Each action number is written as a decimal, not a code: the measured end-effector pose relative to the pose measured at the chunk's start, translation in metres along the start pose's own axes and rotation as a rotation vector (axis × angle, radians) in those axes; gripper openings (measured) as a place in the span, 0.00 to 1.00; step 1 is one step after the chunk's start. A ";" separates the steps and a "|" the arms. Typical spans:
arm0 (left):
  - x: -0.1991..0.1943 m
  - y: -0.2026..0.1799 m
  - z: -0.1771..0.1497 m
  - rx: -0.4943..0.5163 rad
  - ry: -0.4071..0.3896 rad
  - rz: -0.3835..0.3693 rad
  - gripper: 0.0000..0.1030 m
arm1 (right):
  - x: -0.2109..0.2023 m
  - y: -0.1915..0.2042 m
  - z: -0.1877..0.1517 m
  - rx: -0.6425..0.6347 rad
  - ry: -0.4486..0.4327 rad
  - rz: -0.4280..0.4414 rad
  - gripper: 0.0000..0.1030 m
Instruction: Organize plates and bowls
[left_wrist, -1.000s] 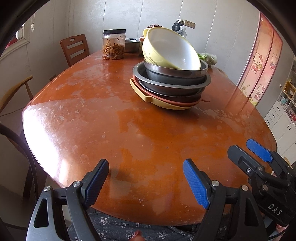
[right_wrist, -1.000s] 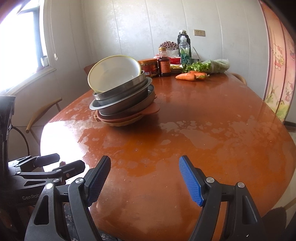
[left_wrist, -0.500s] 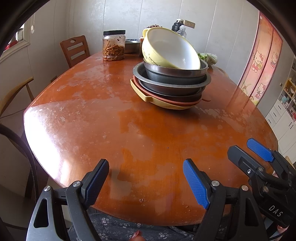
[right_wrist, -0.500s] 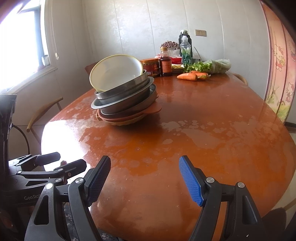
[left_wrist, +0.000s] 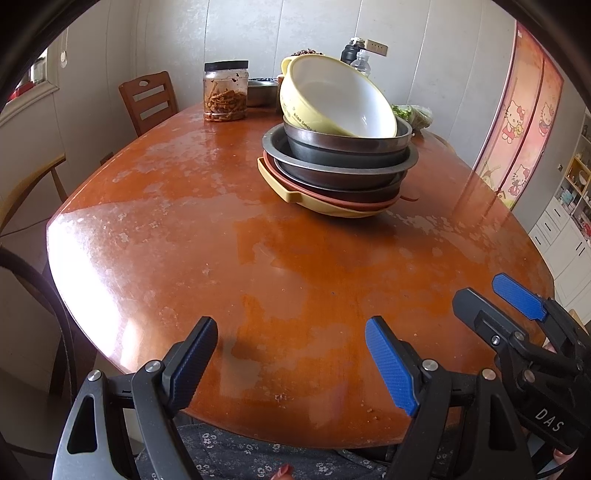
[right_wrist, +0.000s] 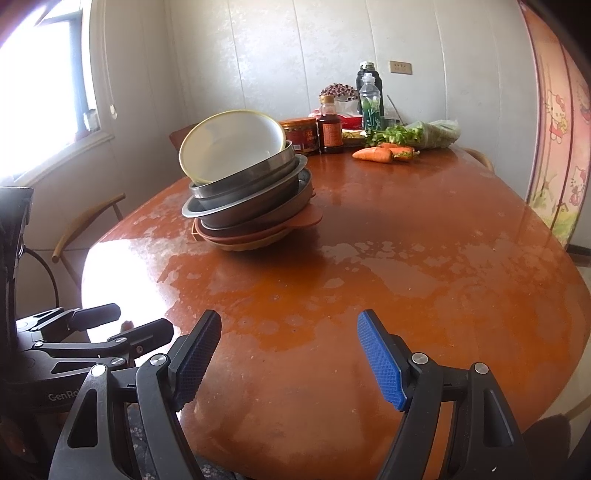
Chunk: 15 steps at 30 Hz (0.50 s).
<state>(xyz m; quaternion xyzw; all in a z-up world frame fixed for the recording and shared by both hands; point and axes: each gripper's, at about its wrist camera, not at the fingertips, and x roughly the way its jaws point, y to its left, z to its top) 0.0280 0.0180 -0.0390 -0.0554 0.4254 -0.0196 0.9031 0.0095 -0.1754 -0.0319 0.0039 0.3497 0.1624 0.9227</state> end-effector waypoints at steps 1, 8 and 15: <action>0.000 0.000 0.000 0.002 0.000 0.000 0.79 | 0.000 0.000 0.000 0.000 0.000 0.000 0.75; -0.002 -0.003 0.000 0.007 -0.005 0.005 0.79 | -0.001 0.000 0.000 -0.002 -0.003 -0.001 0.75; -0.001 -0.006 0.000 0.012 -0.002 0.007 0.80 | 0.000 -0.002 0.000 0.001 -0.002 -0.010 0.75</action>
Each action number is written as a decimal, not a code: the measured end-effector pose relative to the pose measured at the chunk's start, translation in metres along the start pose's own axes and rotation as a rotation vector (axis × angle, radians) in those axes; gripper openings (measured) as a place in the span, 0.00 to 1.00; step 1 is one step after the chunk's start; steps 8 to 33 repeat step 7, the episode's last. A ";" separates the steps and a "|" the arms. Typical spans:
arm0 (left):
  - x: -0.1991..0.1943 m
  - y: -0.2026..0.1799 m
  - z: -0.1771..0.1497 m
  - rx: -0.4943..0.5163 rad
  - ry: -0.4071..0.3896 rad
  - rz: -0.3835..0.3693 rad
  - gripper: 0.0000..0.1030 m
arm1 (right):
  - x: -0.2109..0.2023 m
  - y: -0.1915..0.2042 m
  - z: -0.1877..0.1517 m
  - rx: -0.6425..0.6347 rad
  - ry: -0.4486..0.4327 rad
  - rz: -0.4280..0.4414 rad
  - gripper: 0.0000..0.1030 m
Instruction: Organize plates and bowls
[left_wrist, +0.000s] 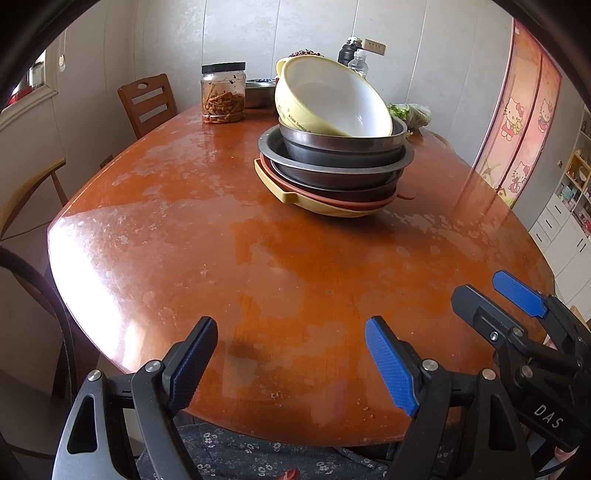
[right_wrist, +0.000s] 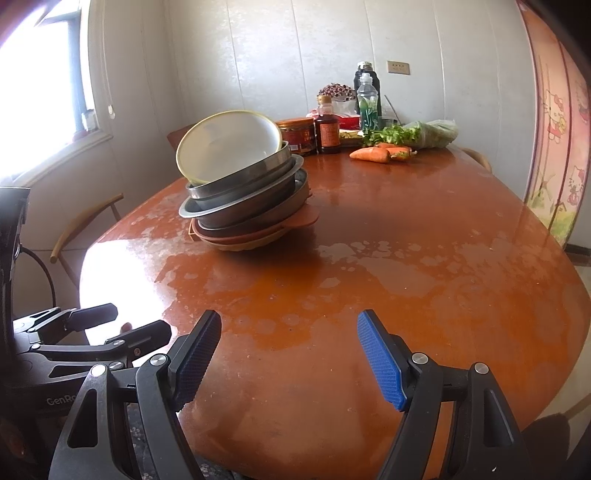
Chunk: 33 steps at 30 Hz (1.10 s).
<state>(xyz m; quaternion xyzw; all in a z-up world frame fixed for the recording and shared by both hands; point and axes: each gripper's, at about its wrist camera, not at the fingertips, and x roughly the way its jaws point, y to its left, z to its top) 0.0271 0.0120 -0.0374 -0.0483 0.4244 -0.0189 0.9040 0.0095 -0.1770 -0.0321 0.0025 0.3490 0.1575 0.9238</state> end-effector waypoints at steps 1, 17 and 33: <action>0.000 0.000 0.000 0.000 0.000 0.001 0.79 | 0.000 0.000 0.000 0.000 0.000 -0.002 0.75; 0.005 0.000 0.002 0.004 0.010 0.011 0.79 | 0.004 -0.002 -0.001 0.000 0.008 -0.005 0.75; 0.005 0.000 0.002 0.004 0.010 0.011 0.79 | 0.004 -0.002 -0.001 0.000 0.008 -0.005 0.75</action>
